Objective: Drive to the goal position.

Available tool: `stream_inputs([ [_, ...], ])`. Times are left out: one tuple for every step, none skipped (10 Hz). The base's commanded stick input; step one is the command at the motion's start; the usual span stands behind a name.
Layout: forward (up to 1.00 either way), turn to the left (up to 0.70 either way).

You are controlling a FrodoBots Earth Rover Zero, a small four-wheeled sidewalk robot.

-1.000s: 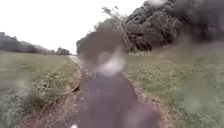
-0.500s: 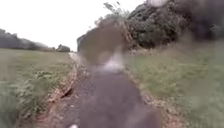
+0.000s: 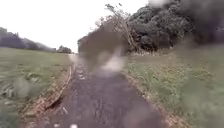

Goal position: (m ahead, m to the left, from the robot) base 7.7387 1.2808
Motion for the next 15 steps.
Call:
stream_inputs([
  [0.85,0.27],
  [0.85,0.34],
  [0.85,0.34],
  [0.85,0.34],
  [0.85,0.34],
  [0.85,0.34],
  [0.85,0.34],
  [0.85,0.34],
  [0.85,0.34],
  [0.85,0.34],
  [0.85,0.34],
  [0.85,0.34],
  [0.85,0.34],
  [0.85,0.06],
  [0.85,0.01],
])
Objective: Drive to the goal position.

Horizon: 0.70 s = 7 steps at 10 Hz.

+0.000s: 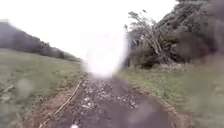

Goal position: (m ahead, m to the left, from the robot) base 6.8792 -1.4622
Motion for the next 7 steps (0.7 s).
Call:
stream_inputs([
  [0.85,0.00],
  [0.85,0.00],
  [0.85,0.00],
  [0.85,0.00],
  [0.85,0.00],
  [0.85,0.00],
  [0.85,-0.34],
])
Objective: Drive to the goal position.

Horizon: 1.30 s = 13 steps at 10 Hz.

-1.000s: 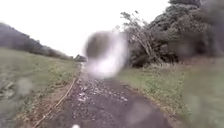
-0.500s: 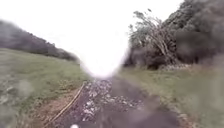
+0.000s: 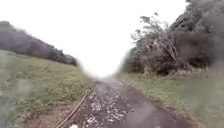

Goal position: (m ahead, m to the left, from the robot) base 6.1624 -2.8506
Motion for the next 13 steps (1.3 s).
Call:
stream_inputs([
  [0.85,-0.34],
  [0.85,-0.34],
  [0.85,-0.34],
  [0.85,-0.34],
  [0.85,-0.15],
  [0.85,-0.05],
  [0.85,0.00],
  [0.85,0.00],
  [0.85,0.00],
  [0.85,0.00],
  [0.85,0.00],
  [0.85,0.00],
  [0.85,0.00],
])
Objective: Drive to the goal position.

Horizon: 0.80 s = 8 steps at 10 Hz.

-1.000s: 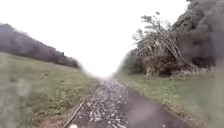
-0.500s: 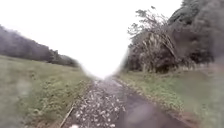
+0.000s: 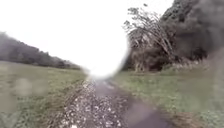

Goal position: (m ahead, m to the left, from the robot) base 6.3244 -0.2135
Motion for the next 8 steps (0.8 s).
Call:
stream_inputs([
  [0.85,0.00],
  [0.85,0.00],
  [0.85,0.00],
  [0.85,0.00],
  [0.85,0.00],
  [0.85,0.00],
  [0.85,0.00],
  [0.85,0.02],
])
